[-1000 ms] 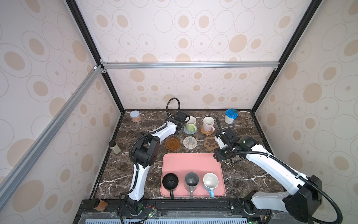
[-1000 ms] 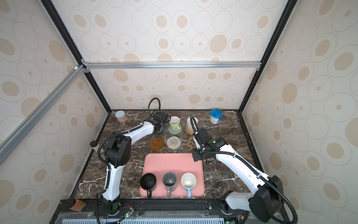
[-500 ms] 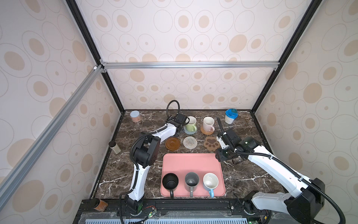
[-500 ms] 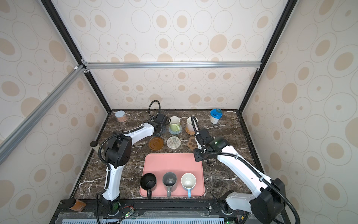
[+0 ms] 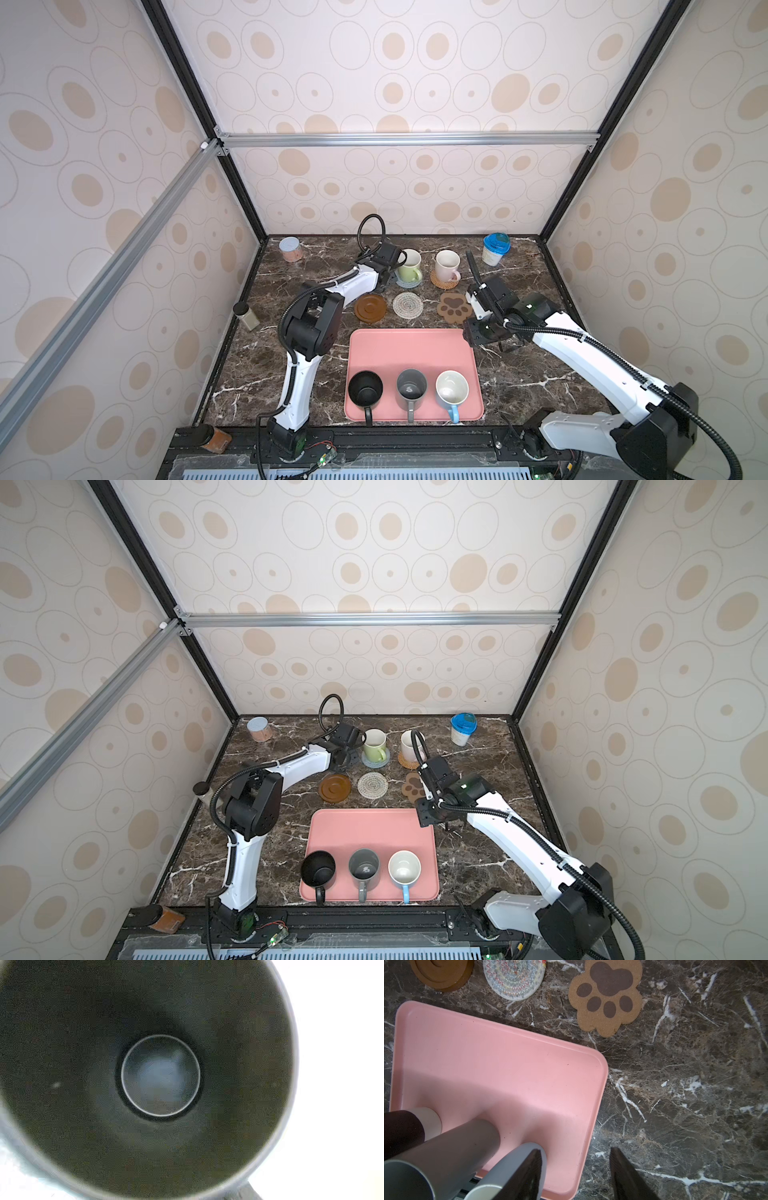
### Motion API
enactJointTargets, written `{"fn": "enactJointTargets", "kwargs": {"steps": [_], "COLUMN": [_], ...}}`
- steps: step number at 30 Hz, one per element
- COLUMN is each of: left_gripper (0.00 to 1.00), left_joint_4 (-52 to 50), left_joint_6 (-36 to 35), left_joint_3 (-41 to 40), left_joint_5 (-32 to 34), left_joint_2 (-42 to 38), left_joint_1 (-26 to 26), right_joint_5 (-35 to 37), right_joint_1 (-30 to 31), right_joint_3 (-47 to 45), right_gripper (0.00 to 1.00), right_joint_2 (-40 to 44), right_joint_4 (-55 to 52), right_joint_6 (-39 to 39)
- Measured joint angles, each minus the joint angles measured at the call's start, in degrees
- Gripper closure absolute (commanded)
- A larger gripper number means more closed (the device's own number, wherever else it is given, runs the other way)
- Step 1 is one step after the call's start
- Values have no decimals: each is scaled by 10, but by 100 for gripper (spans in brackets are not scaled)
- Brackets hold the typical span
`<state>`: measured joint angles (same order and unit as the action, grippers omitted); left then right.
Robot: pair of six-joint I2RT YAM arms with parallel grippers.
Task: Place cups on coasters
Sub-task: Place the cup on the coaster, then pick up the cup from the tray.
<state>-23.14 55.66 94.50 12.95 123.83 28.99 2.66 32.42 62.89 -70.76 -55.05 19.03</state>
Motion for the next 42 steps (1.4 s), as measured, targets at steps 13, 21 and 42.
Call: {"fn": "enactJointTargets", "kwargs": {"steps": [13,21,42], "left_gripper": [41,39,34], "left_joint_4": [29,49,97], "left_joint_6": [-19,-61,-137], "left_joint_3": [-114,-203,-373], "left_joint_5": [-11,-39,-116], "left_joint_2": [-146,-245,-444], "left_joint_1": [3,3,3], "right_joint_5": [24,22,-17], "right_joint_1": [0,0,83], "right_joint_3": [42,52,0], "right_gripper": [43,42,44], "right_joint_2": [21,61,145], "right_joint_4": [-36,-70,-140], "right_joint_6": [-2,27,197]}}
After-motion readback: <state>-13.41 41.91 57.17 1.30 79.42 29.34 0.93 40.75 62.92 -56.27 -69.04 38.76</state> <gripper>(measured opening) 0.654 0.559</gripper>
